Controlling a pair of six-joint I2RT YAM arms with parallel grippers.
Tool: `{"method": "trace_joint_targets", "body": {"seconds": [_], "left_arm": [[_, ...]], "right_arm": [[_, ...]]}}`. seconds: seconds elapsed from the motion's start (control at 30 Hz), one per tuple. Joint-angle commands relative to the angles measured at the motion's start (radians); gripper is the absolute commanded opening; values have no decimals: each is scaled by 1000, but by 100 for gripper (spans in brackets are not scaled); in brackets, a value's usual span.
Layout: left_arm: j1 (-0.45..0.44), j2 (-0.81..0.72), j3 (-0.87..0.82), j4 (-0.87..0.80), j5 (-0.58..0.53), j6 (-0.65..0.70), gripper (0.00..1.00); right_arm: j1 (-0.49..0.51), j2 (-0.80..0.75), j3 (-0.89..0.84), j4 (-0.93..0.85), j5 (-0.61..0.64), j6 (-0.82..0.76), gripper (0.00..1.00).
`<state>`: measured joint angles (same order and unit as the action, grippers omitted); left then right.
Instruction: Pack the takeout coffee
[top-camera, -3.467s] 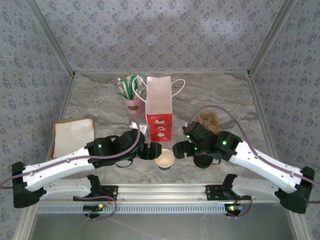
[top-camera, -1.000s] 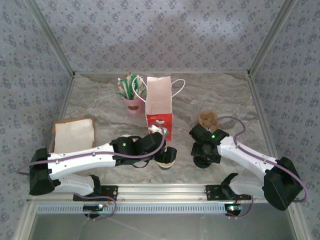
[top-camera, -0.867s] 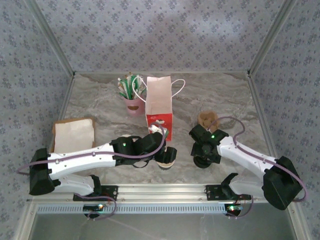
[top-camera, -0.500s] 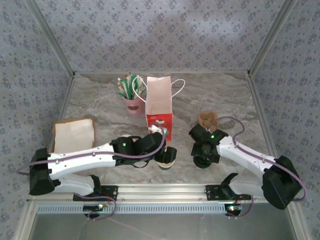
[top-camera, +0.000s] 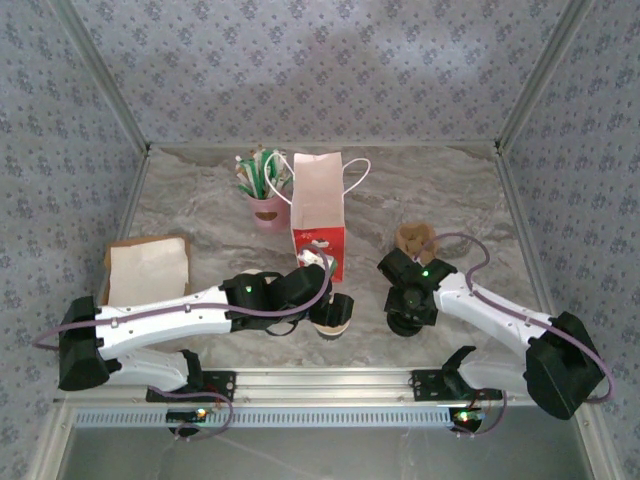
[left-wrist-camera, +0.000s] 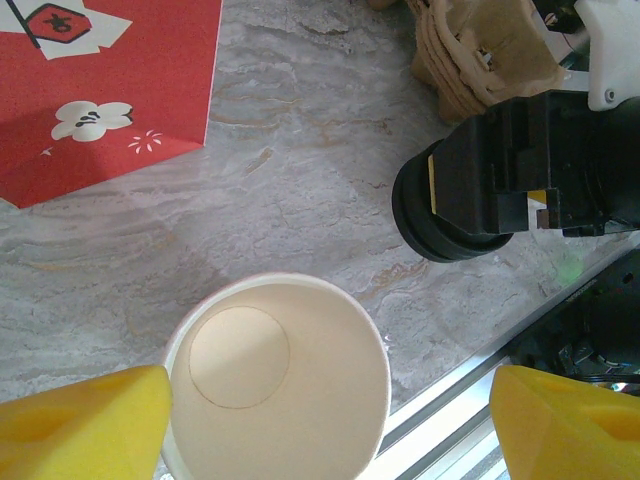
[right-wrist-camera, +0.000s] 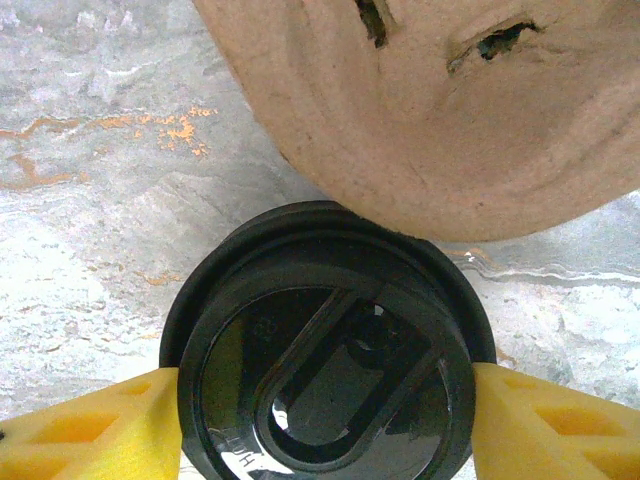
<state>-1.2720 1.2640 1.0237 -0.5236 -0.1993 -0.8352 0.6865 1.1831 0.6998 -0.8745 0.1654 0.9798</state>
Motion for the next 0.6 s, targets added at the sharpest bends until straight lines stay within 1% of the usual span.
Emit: {"method": "trace_joint_targets", "body": {"seconds": [0.0, 0.4, 0.57], "left_arm": [[-7, -9, 4, -18, -17, 1, 83], [-6, -1, 14, -17, -16, 4, 83], [-6, -14, 13, -26, -40, 5, 83]], "right_arm": [[-4, -22, 16, -44, 23, 13, 68], [-1, -71, 59, -89, 49, 6, 68], [12, -90, 83, -110, 48, 2, 67]]}}
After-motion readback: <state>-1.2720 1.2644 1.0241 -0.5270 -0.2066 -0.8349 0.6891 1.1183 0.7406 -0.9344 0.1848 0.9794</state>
